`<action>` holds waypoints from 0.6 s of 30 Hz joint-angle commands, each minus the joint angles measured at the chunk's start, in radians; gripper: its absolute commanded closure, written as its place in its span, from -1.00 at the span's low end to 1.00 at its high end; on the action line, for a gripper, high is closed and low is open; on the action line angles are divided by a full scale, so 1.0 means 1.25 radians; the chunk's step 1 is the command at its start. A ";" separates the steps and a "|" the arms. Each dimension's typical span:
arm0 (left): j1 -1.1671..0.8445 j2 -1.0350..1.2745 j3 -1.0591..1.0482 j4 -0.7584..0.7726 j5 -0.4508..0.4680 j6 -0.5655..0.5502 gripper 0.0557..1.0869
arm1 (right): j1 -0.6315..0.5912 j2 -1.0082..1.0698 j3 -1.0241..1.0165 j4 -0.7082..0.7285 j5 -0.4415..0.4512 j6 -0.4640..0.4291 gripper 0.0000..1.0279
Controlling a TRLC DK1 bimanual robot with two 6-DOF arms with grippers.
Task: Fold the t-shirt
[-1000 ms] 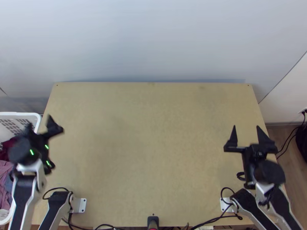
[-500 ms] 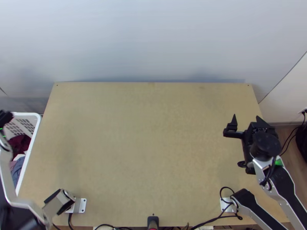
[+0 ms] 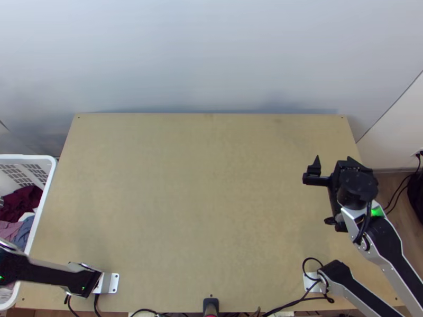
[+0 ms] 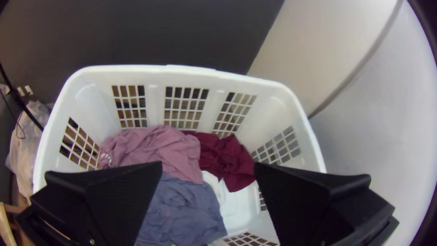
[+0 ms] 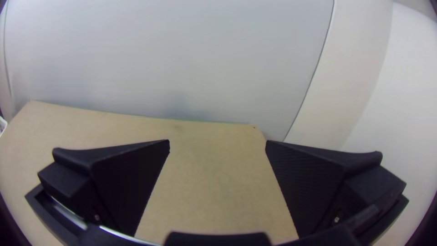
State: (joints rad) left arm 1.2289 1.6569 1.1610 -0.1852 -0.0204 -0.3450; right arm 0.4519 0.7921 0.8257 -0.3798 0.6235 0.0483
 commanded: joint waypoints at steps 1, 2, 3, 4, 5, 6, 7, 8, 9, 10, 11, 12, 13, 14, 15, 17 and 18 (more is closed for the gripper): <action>0.082 0.243 0.123 -0.016 0.004 -0.007 -0.90 | 0.005 0.040 0.024 -0.019 -0.001 -0.003 -0.91; 0.083 0.272 0.140 -0.016 0.002 -0.007 -0.90 | 0.007 0.042 0.024 -0.024 -0.001 -0.003 -0.91; 0.083 0.300 0.155 -0.018 0.000 -0.007 -0.90 | 0.008 0.045 0.024 -0.028 -0.001 -0.003 -0.91; 0.083 0.331 0.168 -0.019 -0.001 -0.006 -0.90 | 0.009 0.049 0.024 -0.032 -0.001 -0.003 -0.91; 0.082 0.361 0.184 -0.019 -0.006 -0.003 -0.90 | 0.010 0.052 0.024 -0.037 -0.001 -0.003 -0.91; 0.082 0.391 0.200 -0.019 -0.018 0.009 -0.90 | 0.010 0.055 0.024 -0.042 -0.001 -0.003 -0.91; 0.082 0.422 0.217 -0.019 -0.029 0.016 -0.90 | 0.010 0.058 0.024 -0.047 -0.001 -0.003 -0.91; 0.082 0.454 0.238 -0.022 -0.041 0.021 -0.90 | 0.010 0.062 0.024 -0.052 0.001 -0.005 -0.91; 0.082 0.485 0.262 -0.048 -0.043 0.023 -0.90 | 0.010 0.066 0.025 -0.057 0.001 -0.007 -0.91; 0.082 0.513 0.285 -0.076 -0.045 0.023 -0.90 | 0.009 0.068 0.024 -0.059 0.001 -0.009 -0.91; 0.082 0.539 0.307 -0.108 -0.055 0.024 -0.90 | 0.009 0.071 0.024 -0.061 0.001 -0.012 -0.91; 0.081 0.559 0.324 -0.140 -0.065 0.027 -0.90 | 0.009 0.076 0.024 -0.059 0.001 -0.013 -0.91; 0.080 0.578 0.335 -0.165 -0.067 0.028 -0.90 | 0.009 0.082 0.024 -0.059 0.001 -0.013 -0.91; 0.078 0.590 0.338 -0.182 -0.070 0.033 -0.90 | 0.009 0.088 0.027 -0.059 0.002 -0.013 -0.91; 0.077 0.600 0.334 -0.194 -0.070 0.034 -0.89 | 0.009 0.094 0.027 -0.058 0.002 -0.013 -0.91; 0.076 0.620 0.322 -0.204 -0.070 0.038 -0.89 | 0.009 0.108 0.029 -0.052 0.002 -0.013 -0.91; 0.076 0.629 0.317 -0.204 -0.070 0.039 -0.89 | 0.009 0.114 0.033 -0.051 0.002 -0.014 -0.91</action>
State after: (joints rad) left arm 1.3235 2.3039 1.5162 -0.3557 -0.0887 -0.3141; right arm 0.4625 0.8902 0.8566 -0.4469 0.6243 0.0364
